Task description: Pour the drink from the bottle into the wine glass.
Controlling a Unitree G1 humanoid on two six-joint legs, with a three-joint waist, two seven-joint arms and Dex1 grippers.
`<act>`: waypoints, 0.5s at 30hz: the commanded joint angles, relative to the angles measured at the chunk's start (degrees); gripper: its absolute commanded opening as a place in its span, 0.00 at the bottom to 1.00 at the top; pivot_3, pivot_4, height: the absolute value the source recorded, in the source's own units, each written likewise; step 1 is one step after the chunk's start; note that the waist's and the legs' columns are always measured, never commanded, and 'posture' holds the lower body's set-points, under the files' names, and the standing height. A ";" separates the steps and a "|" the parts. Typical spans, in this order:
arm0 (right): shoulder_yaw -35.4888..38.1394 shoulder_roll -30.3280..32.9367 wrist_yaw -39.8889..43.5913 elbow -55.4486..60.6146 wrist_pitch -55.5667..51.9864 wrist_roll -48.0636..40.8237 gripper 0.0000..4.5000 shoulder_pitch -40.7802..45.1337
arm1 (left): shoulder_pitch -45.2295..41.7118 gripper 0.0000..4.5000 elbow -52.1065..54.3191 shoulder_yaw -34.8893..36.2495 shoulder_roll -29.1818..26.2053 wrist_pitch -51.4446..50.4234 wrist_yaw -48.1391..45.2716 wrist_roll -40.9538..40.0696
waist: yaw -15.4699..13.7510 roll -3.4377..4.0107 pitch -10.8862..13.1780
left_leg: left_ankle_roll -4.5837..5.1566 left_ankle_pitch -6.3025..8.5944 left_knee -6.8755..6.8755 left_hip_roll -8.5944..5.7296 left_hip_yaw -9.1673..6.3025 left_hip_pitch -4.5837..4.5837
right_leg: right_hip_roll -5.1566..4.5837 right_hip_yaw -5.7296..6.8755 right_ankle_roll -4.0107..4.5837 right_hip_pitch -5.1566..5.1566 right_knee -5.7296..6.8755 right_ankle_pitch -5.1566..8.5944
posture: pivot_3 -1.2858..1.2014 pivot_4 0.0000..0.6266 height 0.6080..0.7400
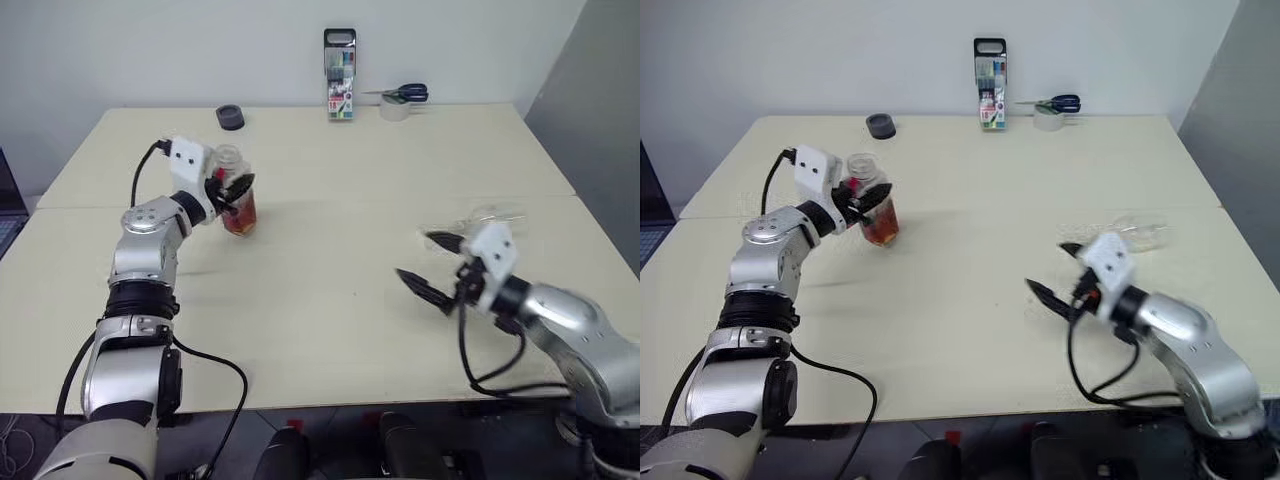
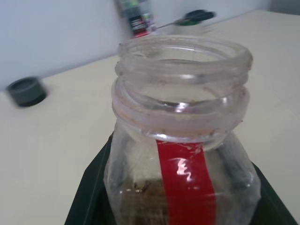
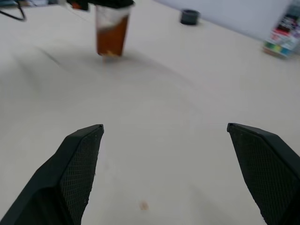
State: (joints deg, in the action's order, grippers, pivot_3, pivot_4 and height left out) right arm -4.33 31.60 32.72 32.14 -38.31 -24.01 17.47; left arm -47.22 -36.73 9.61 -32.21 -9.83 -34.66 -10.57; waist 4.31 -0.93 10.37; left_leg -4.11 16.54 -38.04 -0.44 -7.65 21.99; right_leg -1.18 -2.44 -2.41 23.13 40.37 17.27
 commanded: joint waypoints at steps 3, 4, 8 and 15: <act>-7.07 -5.58 -1.56 -6.26 -0.08 3.55 1.00 7.73 | 1.24 0.38 2.31 4.44 -1.98 -0.94 5.42 -0.90 | -0.58 -0.03 -0.01 | -0.19 -0.11 -0.01 -0.06 0.00 0.10 | -0.21 -0.01 0.01 0.06 -0.06 -0.01 | 0.52 0.24 1.00; -8.59 -7.36 -2.15 -8.13 0.36 4.67 1.00 9.66 | 2.01 0.38 2.72 5.21 -2.06 -1.04 6.33 -1.16 | -0.73 -0.04 -0.02 | -0.20 -0.11 -0.01 -0.06 0.01 0.11 | -0.29 -0.01 0.01 0.06 -0.07 -0.01 | 0.52 0.24 1.00; -11.66 -12.86 -3.69 -12.88 1.21 7.59 1.00 14.41 | 4.81 0.38 4.32 7.14 -1.57 -1.37 8.13 -2.49 | -0.85 -0.07 -0.04 | -0.21 -0.12 -0.02 -0.07 0.03 0.13 | -0.36 0.01 0.01 0.10 -0.13 -0.01 | 0.52 0.24 1.00; -12.31 -15.84 -3.67 -13.87 1.48 9.24 1.00 15.53 | 7.22 0.38 3.12 6.96 -0.21 1.52 9.39 -2.46 | -1.04 -0.16 -0.11 | -0.21 -0.11 0.00 -0.09 0.03 0.09 | -0.35 0.04 0.05 0.10 -0.13 -0.03 | 0.52 0.24 1.00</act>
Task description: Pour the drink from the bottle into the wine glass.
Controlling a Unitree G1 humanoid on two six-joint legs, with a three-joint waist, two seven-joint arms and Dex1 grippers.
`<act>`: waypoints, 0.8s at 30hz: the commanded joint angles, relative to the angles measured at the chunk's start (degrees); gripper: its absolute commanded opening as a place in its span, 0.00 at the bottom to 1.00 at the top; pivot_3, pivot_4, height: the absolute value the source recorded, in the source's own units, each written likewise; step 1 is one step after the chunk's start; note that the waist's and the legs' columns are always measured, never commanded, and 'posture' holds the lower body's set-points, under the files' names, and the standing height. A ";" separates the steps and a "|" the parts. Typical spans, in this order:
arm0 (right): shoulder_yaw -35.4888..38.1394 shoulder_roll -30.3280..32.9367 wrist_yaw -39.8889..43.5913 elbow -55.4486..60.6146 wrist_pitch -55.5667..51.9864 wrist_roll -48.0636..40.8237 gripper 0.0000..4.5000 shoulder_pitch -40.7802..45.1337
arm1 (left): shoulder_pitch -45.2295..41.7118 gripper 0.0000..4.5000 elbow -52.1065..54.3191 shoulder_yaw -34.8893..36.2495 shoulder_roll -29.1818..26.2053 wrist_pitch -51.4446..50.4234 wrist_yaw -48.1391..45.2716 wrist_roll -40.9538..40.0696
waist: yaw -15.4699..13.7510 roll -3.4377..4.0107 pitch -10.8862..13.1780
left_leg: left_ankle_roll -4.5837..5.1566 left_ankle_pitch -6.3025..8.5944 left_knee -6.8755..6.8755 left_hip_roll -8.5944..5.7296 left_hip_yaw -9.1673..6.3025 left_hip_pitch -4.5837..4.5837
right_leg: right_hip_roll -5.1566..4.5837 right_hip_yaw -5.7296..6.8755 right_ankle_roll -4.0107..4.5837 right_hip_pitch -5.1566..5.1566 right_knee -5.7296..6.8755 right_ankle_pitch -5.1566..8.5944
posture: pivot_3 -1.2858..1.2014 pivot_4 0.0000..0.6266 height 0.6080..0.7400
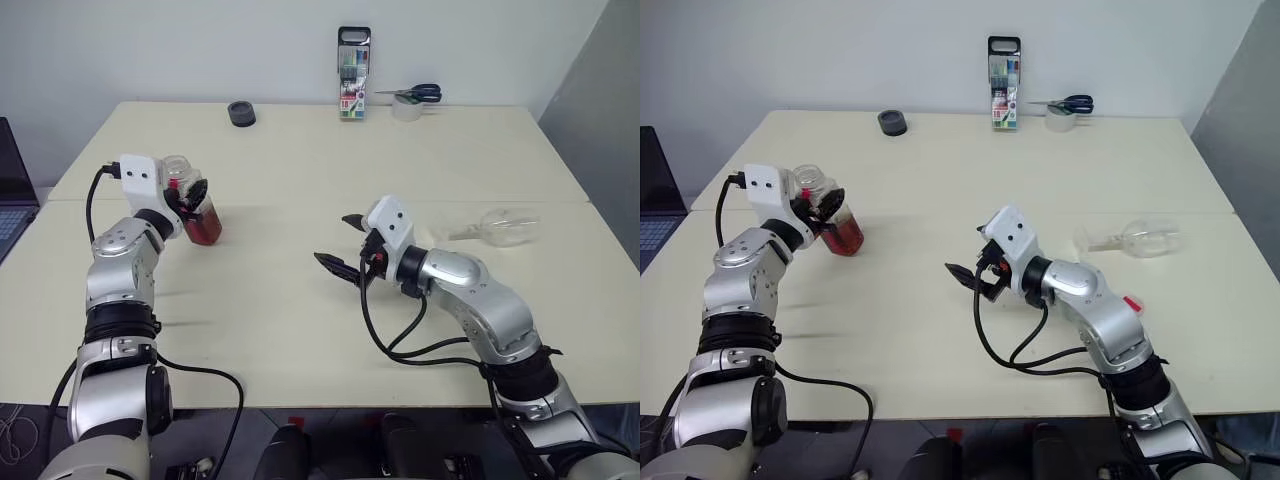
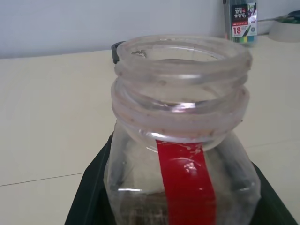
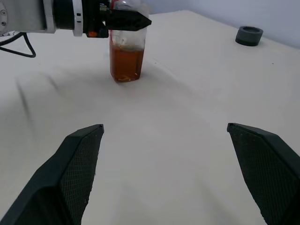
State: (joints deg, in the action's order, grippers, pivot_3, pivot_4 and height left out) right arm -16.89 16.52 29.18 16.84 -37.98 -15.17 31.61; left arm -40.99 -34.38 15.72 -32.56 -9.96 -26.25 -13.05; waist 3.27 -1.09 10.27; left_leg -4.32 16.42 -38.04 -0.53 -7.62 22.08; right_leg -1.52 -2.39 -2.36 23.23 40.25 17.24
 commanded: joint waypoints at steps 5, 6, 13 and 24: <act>0.32 -1.83 -0.17 1.84 0.66 0.97 1.00 1.63 | 3.22 0.60 1.38 1.11 1.85 3.06 2.18 -0.35 | 0.01 0.00 -0.02 | 0.01 0.00 0.00 0.01 0.02 -0.08 | 0.09 0.01 0.01 -0.01 0.09 -0.01 | 0.52 0.24 1.00; 0.37 -1.84 -0.17 2.02 0.60 1.03 1.00 1.55 | 3.57 0.67 1.79 1.23 2.12 3.12 2.24 -0.60 | 0.01 -0.01 -0.03 | 0.01 0.00 0.00 0.01 0.01 -0.11 | 0.08 0.00 0.02 -0.01 0.11 -0.01 | 0.52 0.24 1.00; 0.83 -1.68 -0.49 3.18 0.03 0.91 1.00 1.20 | 5.80 1.00 4.25 0.56 2.65 3.67 1.86 -0.41 | 0.02 -0.02 -0.03 | 0.02 0.01 0.01 0.01 0.00 -0.07 | 0.12 0.04 0.05 0.00 0.11 -0.03 | 0.52 0.24 1.00; 0.72 -0.18 0.32 5.23 2.12 1.16 1.00 -3.09 | 11.91 1.00 5.29 -0.94 3.27 10.71 4.05 3.62 | -0.01 -0.02 -0.03 | 0.03 0.02 0.05 0.02 -0.01 -0.09 | 0.12 0.01 0.06 0.00 0.09 -0.04 | 0.52 0.24 1.00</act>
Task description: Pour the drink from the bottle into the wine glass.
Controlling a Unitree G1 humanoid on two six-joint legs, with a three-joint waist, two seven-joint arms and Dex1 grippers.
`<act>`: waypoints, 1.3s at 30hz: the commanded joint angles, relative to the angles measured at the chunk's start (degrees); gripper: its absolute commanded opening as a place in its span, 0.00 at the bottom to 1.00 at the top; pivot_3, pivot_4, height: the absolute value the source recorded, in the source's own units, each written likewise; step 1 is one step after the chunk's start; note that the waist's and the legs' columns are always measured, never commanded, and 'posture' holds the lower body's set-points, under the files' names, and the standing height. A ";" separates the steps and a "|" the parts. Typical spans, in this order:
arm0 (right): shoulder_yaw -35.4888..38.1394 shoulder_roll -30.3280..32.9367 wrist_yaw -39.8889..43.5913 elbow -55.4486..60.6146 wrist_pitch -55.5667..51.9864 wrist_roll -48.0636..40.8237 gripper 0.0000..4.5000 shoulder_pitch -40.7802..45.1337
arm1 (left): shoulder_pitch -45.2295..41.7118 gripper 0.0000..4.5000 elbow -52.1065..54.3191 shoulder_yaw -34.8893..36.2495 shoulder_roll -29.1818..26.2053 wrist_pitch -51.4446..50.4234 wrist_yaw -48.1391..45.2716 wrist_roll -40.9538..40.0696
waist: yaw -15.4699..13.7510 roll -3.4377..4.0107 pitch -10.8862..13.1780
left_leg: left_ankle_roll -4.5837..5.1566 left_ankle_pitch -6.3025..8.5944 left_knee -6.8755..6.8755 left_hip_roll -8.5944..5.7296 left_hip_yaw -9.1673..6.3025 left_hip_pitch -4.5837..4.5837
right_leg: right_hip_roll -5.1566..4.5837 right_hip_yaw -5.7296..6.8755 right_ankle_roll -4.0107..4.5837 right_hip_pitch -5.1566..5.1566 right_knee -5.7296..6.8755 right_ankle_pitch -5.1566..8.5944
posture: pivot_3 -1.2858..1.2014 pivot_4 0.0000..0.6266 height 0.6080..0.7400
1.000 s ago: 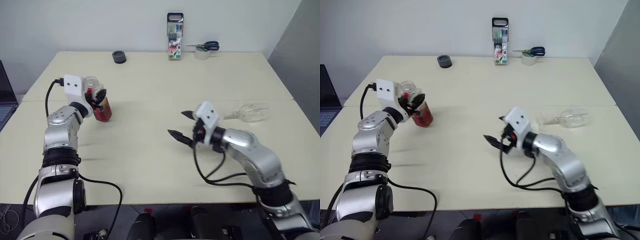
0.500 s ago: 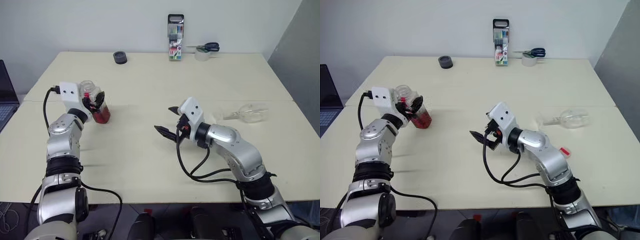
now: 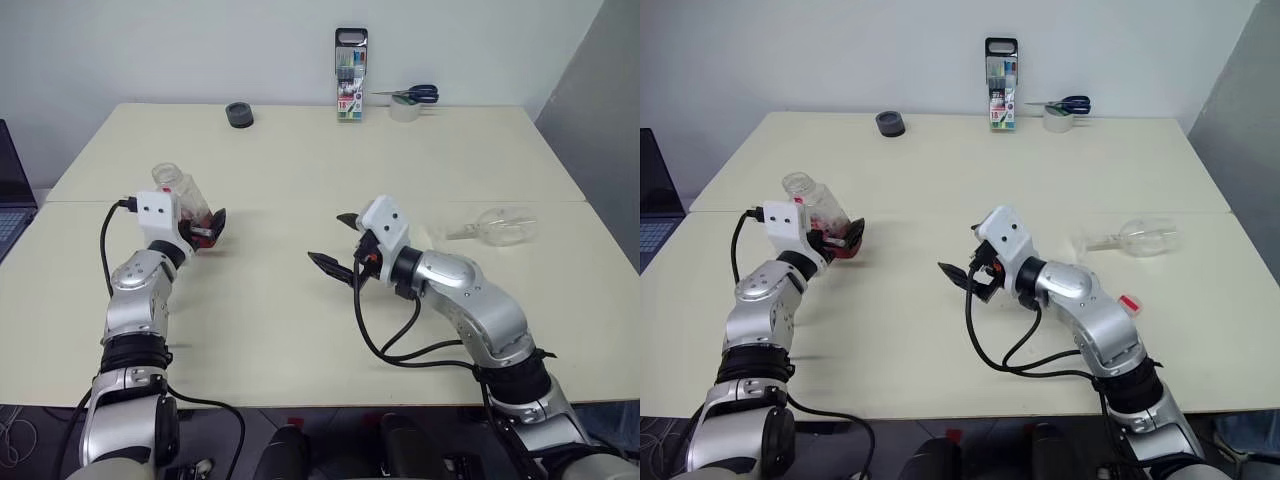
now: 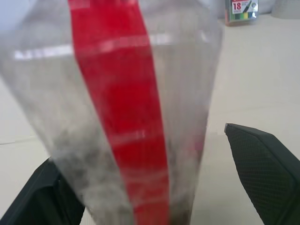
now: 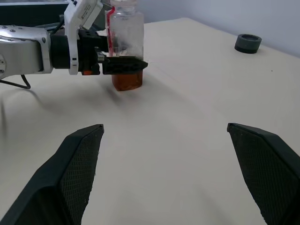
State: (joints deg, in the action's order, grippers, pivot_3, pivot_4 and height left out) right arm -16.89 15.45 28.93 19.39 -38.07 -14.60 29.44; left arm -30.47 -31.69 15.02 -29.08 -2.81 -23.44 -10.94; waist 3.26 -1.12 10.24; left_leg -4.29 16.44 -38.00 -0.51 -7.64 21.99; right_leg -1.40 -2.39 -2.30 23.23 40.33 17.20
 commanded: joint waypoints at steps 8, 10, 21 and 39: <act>4.49 7.24 0.75 8.37 5.66 2.02 1.00 -10.33 | 11.96 1.00 11.80 1.45 -0.17 6.67 7.42 4.06 | -0.23 0.00 0.00 | 0.18 0.10 0.02 0.03 -0.02 0.01 | -0.03 -0.02 0.00 -0.01 -0.05 0.00 | 0.52 0.24 1.00; 7.43 8.85 0.31 12.07 4.14 0.76 1.00 -14.42 | 16.84 1.00 17.15 2.28 -0.86 7.21 7.87 4.51 | -0.40 -0.01 0.00 | 0.19 0.11 0.05 0.09 -0.03 0.00 | -0.07 -0.05 0.00 -0.01 -0.08 0.00 | 0.52 0.24 1.00; 35.19 -1.84 -14.26 20.94 -20.73 -20.41 1.00 -22.53 | 20.84 1.00 34.78 -9.05 -7.83 -2.06 -20.38 -5.25 | -2.12 0.09 0.05 | 0.22 0.12 0.09 0.05 -0.05 -0.39 | 0.08 0.21 0.03 -0.75 -0.41 -0.08 | 0.52 0.24 1.00; 60.66 -19.77 -53.21 -3.46 -24.38 -38.79 1.00 3.77 | -10.82 1.00 17.72 -22.67 -6.41 -1.91 -53.23 -6.56 | 0.49 0.26 0.12 | 0.24 0.11 1.03 0.14 0.36 -1.01 | 0.22 -0.21 0.33 -0.82 -0.45 0.09 | 0.52 0.24 1.00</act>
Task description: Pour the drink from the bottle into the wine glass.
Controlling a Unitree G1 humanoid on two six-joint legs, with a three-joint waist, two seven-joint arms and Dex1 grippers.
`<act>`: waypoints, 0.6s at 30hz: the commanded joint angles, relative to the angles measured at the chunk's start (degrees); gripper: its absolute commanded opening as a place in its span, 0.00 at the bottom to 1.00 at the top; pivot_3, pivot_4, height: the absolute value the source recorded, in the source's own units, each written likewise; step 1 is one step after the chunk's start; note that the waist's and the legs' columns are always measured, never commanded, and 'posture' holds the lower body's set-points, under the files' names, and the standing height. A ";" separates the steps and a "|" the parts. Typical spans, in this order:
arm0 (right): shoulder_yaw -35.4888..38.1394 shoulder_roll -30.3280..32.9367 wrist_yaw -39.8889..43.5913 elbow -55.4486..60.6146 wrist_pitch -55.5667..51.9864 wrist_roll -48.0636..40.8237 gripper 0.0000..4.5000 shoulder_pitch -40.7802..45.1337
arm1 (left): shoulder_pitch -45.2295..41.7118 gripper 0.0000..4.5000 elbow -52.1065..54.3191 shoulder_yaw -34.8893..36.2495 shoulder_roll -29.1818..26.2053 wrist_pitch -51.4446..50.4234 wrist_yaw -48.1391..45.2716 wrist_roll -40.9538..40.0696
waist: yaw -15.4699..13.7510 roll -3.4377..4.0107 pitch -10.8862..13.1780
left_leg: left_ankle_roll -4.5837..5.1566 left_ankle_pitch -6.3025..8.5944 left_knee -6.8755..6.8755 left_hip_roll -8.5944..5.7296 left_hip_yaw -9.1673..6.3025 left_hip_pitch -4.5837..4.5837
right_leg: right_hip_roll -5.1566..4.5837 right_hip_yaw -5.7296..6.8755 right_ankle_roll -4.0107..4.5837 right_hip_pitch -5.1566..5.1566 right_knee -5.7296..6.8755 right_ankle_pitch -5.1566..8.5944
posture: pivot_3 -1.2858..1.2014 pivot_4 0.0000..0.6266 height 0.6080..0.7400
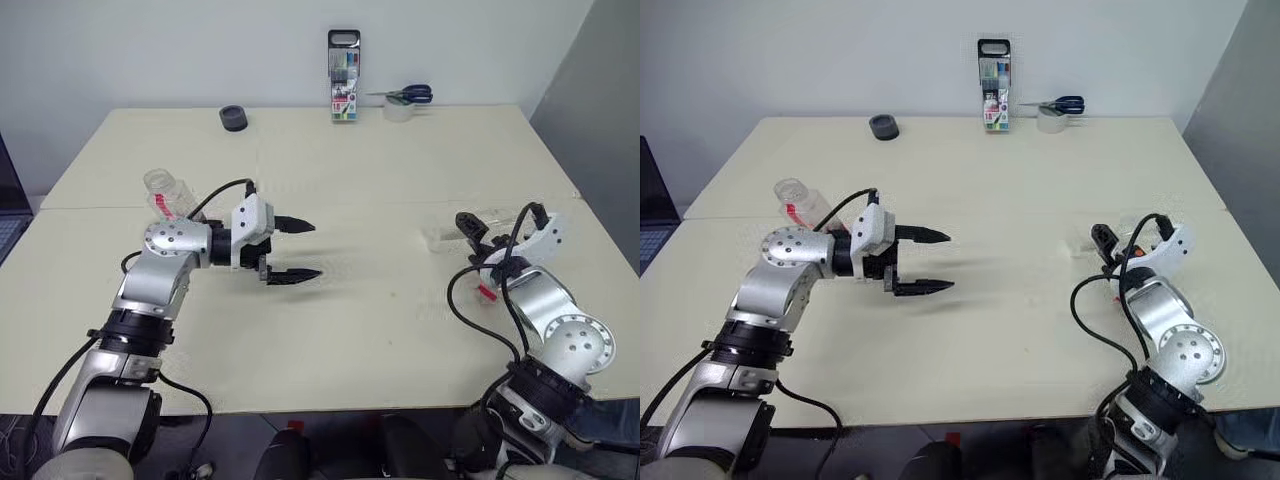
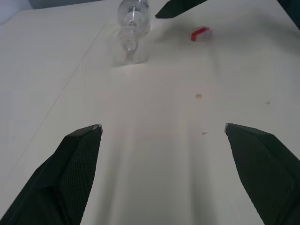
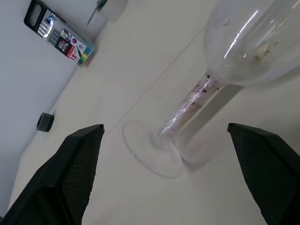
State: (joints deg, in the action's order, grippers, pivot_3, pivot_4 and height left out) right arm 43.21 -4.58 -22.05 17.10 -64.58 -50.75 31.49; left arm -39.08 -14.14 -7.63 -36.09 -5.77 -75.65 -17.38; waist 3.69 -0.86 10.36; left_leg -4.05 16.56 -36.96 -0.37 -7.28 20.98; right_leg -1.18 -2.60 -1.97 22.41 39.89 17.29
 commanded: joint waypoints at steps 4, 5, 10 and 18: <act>0.51 0.57 -4.05 -4.93 4.36 -4.51 1.00 1.99 | -3.04 1.00 -0.74 0.09 1.14 1.24 -1.58 0.40 | 0.14 0.00 0.00 | 0.00 0.00 -0.01 -0.02 0.03 -0.01 | -0.04 -0.03 0.00 0.00 0.00 0.00 | 0.52 0.24 1.00; 0.25 0.74 -4.07 -5.79 5.12 -4.76 1.00 1.94 | -3.03 1.00 -0.91 0.13 1.16 1.34 -1.75 0.51 | 0.20 0.01 0.01 | 0.00 0.00 0.00 -0.01 0.02 -0.02 | -0.03 -0.02 0.00 0.00 0.01 0.00 | 0.52 0.24 1.00; -0.22 2.04 -2.68 -11.97 10.09 -5.63 1.00 3.45 | -2.75 1.00 -0.80 0.14 1.33 1.32 -2.14 0.75 | 0.48 0.02 0.01 | 0.01 0.00 -0.01 0.00 0.02 -0.02 | 0.00 -0.03 0.00 0.00 0.00 0.00 | 0.52 0.24 1.00; -1.97 5.96 2.91 -24.91 16.73 -4.85 1.00 7.75 | -2.53 1.00 -0.87 -0.02 1.58 1.71 -2.97 0.98 | 0.89 0.08 0.05 | 0.01 0.00 0.00 0.00 0.02 -0.02 | 0.01 -0.02 0.00 0.00 0.00 0.00 | 0.52 0.24 1.00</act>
State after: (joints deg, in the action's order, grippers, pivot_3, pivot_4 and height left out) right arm 42.02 0.46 -20.98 -6.89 -49.47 -54.83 37.81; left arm -41.12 -16.10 -8.06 -34.45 -5.09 -78.27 -16.46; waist 4.58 -0.78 10.40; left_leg -4.04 16.55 -36.96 -0.37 -7.25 20.96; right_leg -1.17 -2.63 -1.98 22.41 39.88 17.29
